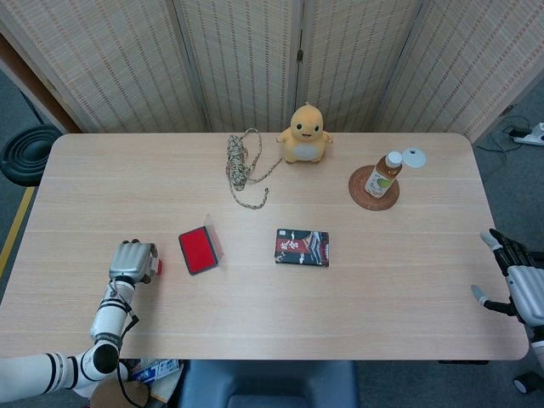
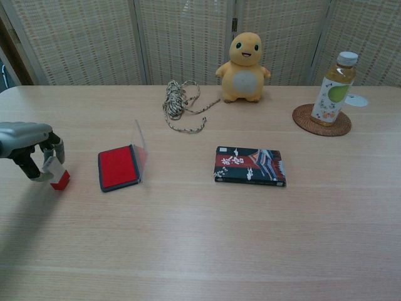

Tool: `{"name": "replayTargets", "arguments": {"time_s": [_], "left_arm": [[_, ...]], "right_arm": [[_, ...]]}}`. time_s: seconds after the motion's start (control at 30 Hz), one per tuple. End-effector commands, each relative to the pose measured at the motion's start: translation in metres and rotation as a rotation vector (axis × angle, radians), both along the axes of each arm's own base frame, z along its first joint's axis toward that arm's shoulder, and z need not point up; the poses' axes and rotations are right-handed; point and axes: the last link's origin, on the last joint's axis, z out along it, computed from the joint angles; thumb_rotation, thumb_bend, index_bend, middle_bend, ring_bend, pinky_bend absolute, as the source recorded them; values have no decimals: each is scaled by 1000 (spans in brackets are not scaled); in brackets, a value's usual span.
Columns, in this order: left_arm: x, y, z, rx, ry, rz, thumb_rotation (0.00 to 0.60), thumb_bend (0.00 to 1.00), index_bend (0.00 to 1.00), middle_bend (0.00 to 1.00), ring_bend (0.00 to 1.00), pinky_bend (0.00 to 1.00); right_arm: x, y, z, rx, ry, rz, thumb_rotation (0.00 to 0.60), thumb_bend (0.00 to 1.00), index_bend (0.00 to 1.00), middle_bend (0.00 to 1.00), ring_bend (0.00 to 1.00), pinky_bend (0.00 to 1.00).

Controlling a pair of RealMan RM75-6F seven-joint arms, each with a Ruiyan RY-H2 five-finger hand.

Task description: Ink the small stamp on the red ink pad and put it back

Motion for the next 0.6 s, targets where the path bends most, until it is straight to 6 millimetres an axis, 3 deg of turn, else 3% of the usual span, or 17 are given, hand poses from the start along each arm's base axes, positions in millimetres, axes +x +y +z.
{"name": "replayTargets", "arguments": {"time_s": [0.03, 0.3, 0.5, 0.6], "left_arm": [[-2, 0, -2, -4, -2, 2, 600, 338, 512, 483, 235, 243], [-9, 0, -4, -17, -10, 16, 600, 338, 468, 466, 224, 242], [-8, -1, 1, -32, -24, 0, 600, 328, 56, 131, 18, 212], [-6, -3, 3, -32, -25, 0, 597, 311, 0, 9, 0, 178]], "right_arm": [[0, 0, -1, 2, 2, 0, 600, 300, 0, 0, 0, 0], [-1, -2, -2, 7, 6, -9, 600, 300, 0, 0, 0, 0], [-2, -3, -2, 2, 7, -13, 600, 300, 0, 0, 0, 0], [-1, -3, -2, -1, 7, -12, 600, 302, 0, 0, 0, 0]]}}
